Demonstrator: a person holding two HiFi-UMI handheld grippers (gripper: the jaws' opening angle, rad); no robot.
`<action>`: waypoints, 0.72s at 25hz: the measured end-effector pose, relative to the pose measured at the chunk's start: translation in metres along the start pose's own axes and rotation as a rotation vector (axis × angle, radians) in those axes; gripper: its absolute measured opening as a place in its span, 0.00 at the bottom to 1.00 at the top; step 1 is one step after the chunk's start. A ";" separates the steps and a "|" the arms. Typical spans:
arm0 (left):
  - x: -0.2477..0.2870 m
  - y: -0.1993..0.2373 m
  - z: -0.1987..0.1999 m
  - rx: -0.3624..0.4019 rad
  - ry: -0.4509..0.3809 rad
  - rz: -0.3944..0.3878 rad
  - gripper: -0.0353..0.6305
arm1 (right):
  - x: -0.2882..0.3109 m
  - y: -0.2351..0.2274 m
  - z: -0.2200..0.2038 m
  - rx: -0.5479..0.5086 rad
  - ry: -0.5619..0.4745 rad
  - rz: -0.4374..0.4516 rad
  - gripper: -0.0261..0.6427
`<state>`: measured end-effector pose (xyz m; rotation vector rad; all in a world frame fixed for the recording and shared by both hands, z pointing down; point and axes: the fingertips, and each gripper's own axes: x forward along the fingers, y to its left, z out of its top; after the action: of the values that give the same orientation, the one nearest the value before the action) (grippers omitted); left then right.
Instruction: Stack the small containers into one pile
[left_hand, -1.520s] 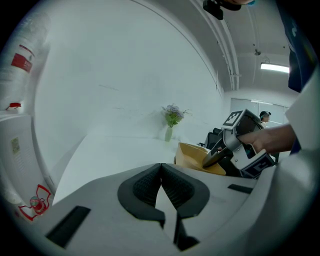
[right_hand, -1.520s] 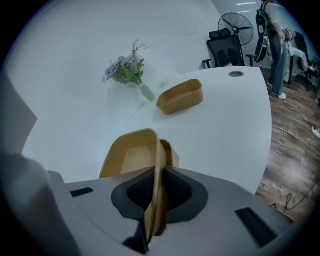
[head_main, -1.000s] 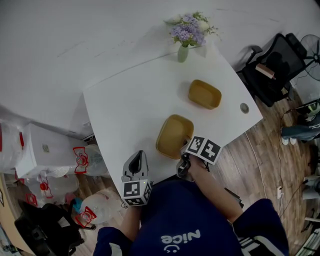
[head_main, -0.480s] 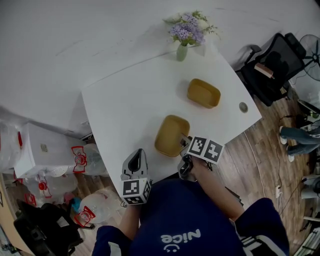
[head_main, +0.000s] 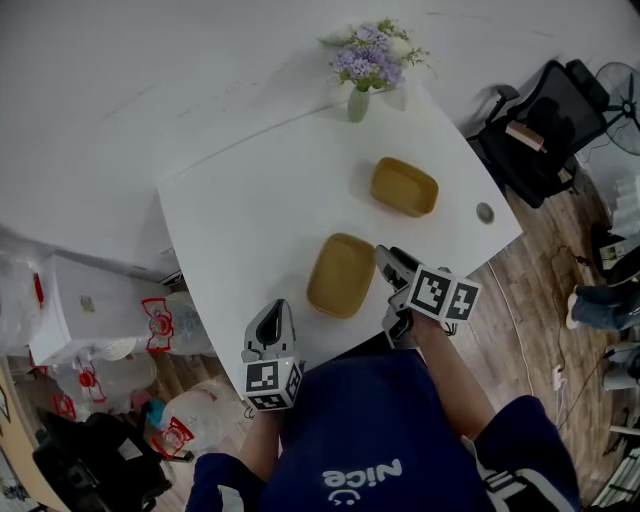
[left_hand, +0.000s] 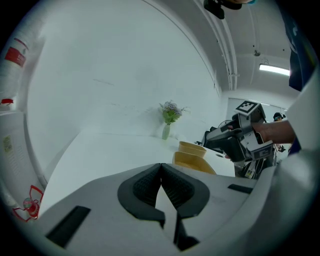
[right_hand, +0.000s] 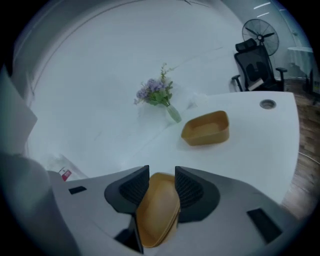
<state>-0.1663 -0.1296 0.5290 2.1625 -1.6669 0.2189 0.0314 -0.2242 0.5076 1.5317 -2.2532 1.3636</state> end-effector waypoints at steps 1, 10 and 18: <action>0.001 0.000 0.000 0.001 0.002 0.000 0.08 | -0.001 0.004 0.009 -0.035 -0.022 0.044 0.30; 0.005 0.005 -0.004 -0.016 0.021 0.019 0.08 | 0.020 -0.031 0.074 -0.391 -0.019 -0.022 0.30; 0.011 0.009 -0.009 -0.042 0.045 0.065 0.08 | 0.060 -0.051 0.093 -0.681 0.148 -0.004 0.30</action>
<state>-0.1705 -0.1375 0.5432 2.0598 -1.7026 0.2473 0.0771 -0.3369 0.5143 1.1472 -2.2653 0.5674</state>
